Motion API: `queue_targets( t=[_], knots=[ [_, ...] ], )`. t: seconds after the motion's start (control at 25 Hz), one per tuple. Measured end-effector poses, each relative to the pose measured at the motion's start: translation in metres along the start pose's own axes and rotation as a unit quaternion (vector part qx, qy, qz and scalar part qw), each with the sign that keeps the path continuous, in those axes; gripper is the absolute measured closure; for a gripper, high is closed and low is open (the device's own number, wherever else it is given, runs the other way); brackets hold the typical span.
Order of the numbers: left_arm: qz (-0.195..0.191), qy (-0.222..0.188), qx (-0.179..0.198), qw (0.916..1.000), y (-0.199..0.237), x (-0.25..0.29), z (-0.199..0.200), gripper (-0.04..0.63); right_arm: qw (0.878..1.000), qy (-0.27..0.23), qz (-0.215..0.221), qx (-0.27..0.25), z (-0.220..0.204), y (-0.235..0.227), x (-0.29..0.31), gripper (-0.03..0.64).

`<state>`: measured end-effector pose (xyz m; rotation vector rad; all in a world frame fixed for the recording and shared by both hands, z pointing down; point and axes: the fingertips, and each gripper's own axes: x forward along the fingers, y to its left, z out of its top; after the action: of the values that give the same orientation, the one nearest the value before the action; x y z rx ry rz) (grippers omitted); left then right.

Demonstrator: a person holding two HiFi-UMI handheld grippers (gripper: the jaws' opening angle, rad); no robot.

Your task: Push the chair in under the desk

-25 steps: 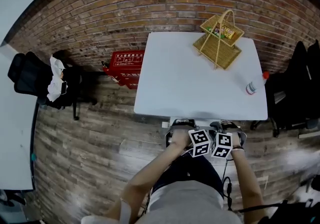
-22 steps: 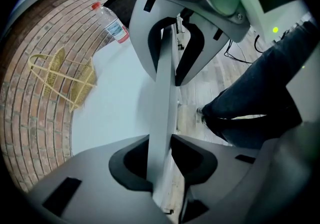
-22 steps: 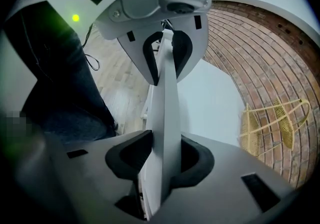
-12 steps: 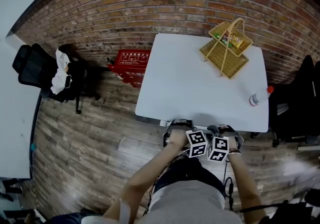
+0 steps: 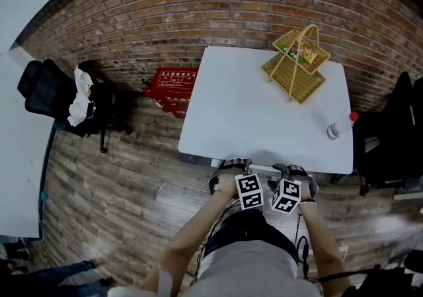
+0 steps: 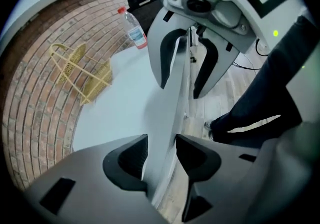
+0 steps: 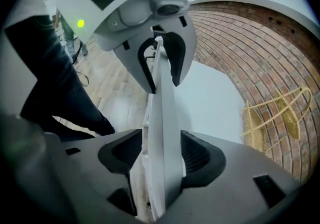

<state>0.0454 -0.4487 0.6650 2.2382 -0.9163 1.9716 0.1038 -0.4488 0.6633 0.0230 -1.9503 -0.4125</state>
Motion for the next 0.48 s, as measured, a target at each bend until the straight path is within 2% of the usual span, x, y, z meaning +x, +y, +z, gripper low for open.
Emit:
queue_targets(
  t=[0.08,0.16,0.28,0.4,0.48],
  knots=[
    [0.007,-0.027,-0.013,0.9995,0.002,-0.005,0.004,0.411,1.000,-0.023,0.005,0.016,0.011,0.002,-0.003,0.354],
    [0.003,-0.048,-0.035,0.9983,0.004,-0.014,0.009,0.411,0.999,-0.032,-0.002,0.010,0.017,0.002,-0.006,0.351],
    [0.007,-0.057,-0.039,0.9976,0.008,-0.028,0.014,0.411,0.998,-0.051,-0.023,0.011,0.027,-0.002,-0.015,0.351],
    [0.020,-0.080,-0.049,0.9954,0.013,-0.044,0.017,0.411,0.994,-0.084,-0.040,0.051,0.038,-0.012,-0.031,0.351],
    [0.027,-0.117,-0.083,0.9893,0.019,-0.057,0.021,0.411,0.988,-0.113,-0.048,0.098,0.043,-0.021,-0.043,0.351]
  ],
)
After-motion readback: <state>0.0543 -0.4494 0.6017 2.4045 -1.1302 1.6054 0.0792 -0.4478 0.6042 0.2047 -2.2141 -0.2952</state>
